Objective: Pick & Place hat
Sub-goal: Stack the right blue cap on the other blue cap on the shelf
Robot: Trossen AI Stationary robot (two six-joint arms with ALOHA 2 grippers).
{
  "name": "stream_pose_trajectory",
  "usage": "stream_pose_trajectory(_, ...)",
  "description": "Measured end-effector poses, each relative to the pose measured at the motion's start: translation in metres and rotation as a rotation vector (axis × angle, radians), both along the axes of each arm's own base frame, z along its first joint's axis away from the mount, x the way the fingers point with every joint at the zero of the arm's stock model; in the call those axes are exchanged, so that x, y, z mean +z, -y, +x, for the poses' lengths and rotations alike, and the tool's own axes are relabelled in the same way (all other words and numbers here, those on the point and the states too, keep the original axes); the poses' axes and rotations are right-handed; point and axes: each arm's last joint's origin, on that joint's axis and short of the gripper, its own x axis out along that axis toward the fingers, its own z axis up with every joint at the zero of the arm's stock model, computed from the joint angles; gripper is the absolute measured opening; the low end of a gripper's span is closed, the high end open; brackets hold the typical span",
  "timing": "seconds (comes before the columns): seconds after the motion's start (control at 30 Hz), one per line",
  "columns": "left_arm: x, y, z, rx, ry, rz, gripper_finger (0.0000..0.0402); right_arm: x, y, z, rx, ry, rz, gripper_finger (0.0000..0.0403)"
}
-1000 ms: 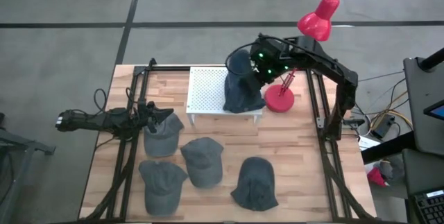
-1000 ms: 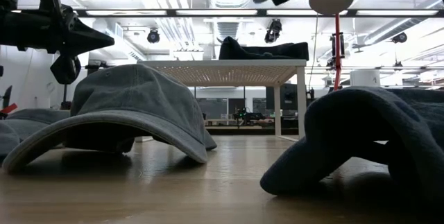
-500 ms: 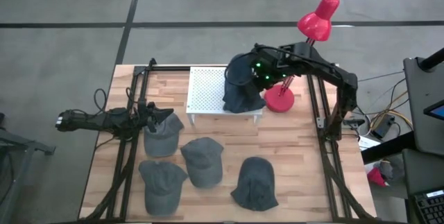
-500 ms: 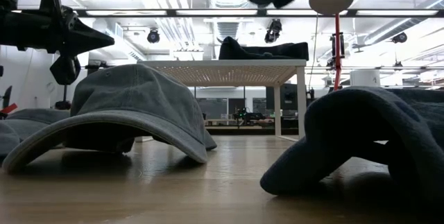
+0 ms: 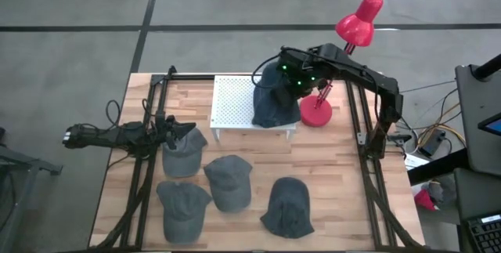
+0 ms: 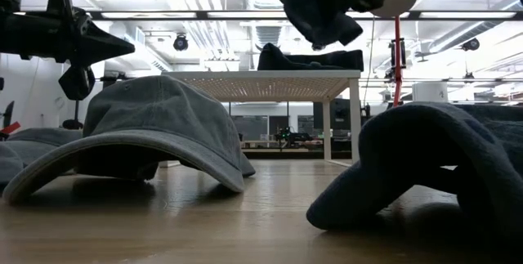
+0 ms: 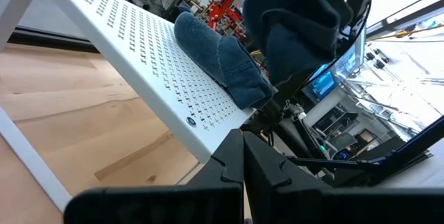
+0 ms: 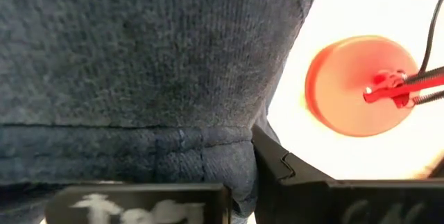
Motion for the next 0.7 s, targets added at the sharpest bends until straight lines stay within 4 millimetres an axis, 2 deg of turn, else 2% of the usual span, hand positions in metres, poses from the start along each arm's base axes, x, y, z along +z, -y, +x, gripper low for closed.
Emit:
stream_pose_trajectory(0.2, 0.0, 0.0, 0.0, 0.0, 0.0, 0.0, 0.0, -0.015, 0.004, 0.0, 0.033, -0.055, 0.03, 0.0013)
stream_pose_trajectory(0.57, 0.0, 0.0, 0.0, 0.003, 0.0, 0.0, 0.0, -0.016, 0.004, 0.0, 0.068, -0.068, 0.001, 0.0013)
stream_pose_trajectory(0.7, 0.0, 0.0, 0.0, 0.009, -0.001, 0.001, 0.0, -0.022, 0.005, 0.003, 0.068, -0.088, 0.009, 0.0013)
